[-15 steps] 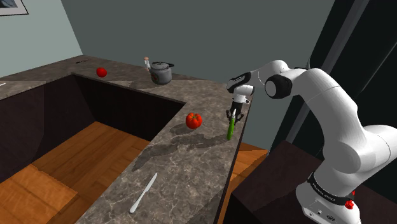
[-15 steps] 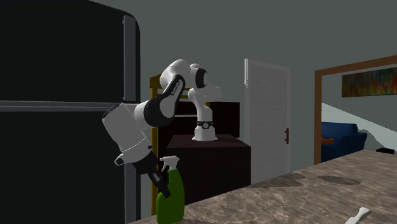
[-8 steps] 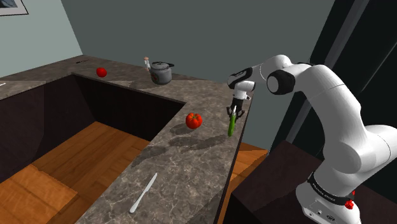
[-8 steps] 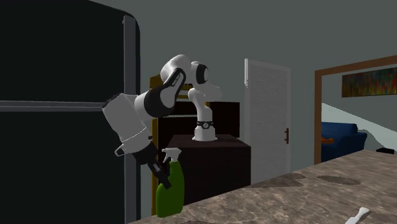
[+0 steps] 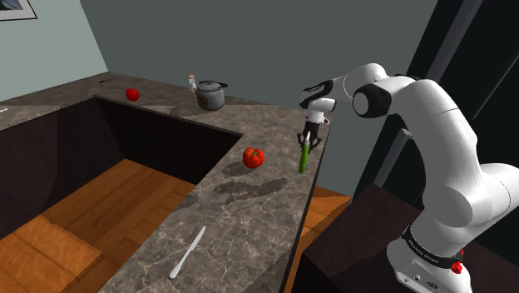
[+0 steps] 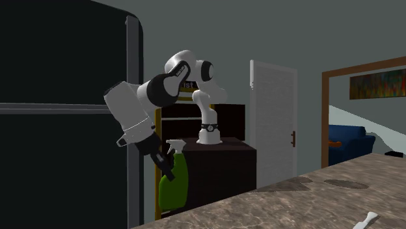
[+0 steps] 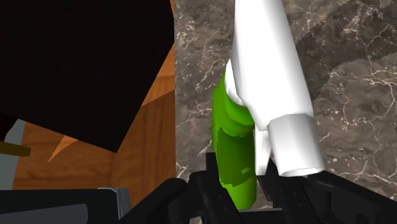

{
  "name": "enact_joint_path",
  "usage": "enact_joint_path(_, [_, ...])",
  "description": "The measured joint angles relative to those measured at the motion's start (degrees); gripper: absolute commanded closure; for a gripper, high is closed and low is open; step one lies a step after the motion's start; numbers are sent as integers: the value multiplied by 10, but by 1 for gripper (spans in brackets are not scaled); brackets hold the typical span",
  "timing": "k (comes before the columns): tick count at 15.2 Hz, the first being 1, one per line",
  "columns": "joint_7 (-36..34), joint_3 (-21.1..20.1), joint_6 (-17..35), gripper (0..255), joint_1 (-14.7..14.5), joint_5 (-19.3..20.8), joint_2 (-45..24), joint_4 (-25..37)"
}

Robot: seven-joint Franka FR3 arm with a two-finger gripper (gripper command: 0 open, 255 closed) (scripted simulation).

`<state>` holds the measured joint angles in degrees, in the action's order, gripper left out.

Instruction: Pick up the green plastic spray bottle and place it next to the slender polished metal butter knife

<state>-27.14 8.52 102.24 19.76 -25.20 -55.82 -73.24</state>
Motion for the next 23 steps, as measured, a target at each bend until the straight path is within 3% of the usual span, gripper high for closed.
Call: enact_joint_path(23, [-30,11,-94,255,-4,15,110,-12])
